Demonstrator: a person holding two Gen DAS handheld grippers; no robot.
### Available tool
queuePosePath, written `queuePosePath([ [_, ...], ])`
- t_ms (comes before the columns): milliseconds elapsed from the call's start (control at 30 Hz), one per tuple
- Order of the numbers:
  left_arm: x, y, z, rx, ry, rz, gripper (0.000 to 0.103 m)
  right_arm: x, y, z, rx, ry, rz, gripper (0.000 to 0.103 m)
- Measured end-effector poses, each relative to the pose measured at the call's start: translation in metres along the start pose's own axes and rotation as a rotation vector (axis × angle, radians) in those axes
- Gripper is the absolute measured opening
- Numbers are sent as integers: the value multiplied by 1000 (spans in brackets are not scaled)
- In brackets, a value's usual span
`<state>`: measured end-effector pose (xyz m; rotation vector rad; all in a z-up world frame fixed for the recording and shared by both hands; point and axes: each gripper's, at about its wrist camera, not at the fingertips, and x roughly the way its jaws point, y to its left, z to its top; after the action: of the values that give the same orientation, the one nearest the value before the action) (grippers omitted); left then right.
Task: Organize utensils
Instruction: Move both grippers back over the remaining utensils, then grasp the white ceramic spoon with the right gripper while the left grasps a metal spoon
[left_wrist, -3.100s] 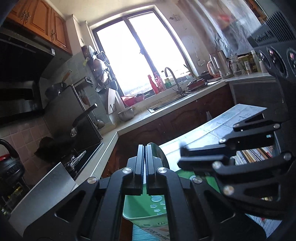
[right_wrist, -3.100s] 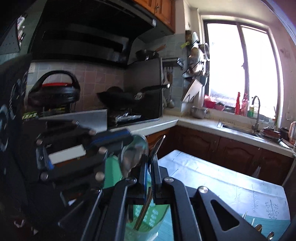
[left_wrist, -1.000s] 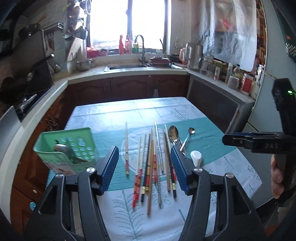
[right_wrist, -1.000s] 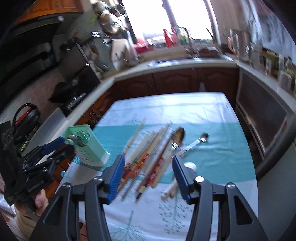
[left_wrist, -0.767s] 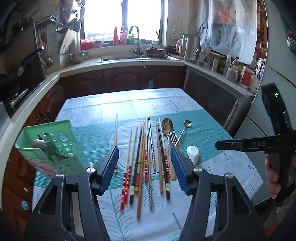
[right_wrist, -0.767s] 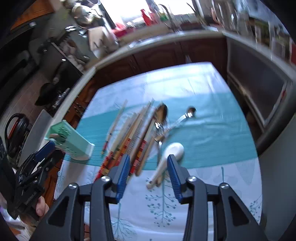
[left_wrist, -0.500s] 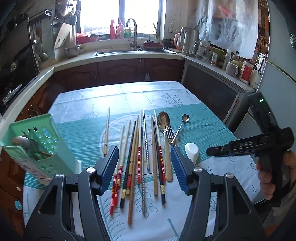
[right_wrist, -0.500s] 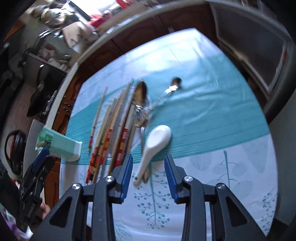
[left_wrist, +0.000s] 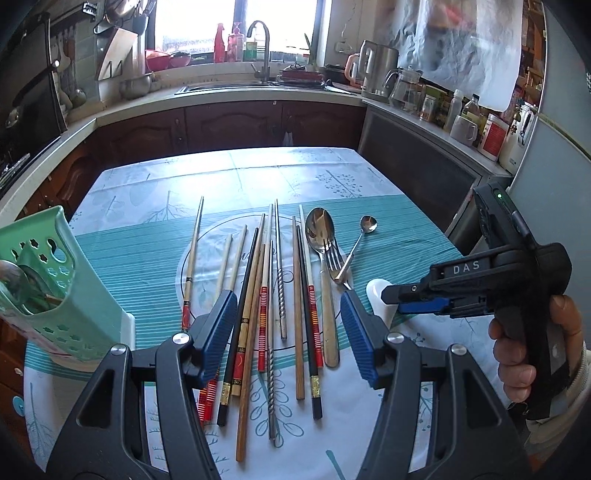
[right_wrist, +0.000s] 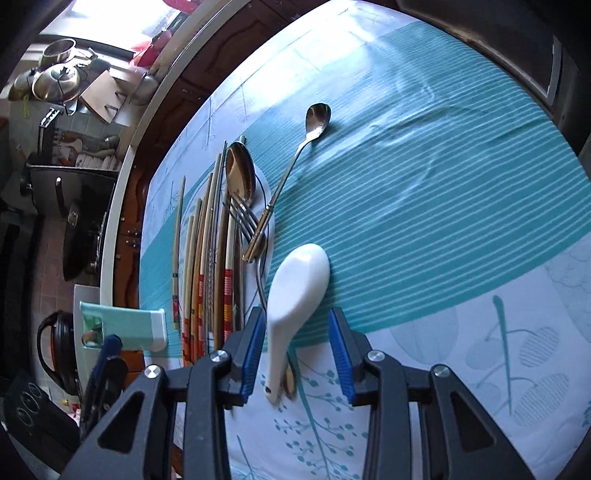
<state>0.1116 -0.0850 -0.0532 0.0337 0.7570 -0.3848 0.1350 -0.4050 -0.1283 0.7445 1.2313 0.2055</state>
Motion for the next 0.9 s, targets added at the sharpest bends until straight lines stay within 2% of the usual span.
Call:
queuePosePath([
  [67,0,4,-1,-8,2,-5,56,3,1,2,9,1,11,34],
  [167,1,10,-4,-19,4,-11,56,7,4,6,14,4,3,26],
  [467,5,16,-5,-27,5,-10,56,14,9,13,23,-3,5,24],
  [667,8,14,-4,-23,5,-16,56,3,29,15,-60,-52,-3,3],
  [767,8,12,-3,-21,3,-18,56,6,41,18,-104,-47,-25,3],
  [900,7,12,-2,-15,-2,-22,56,11,44,24,-91,-16,-11,6],
])
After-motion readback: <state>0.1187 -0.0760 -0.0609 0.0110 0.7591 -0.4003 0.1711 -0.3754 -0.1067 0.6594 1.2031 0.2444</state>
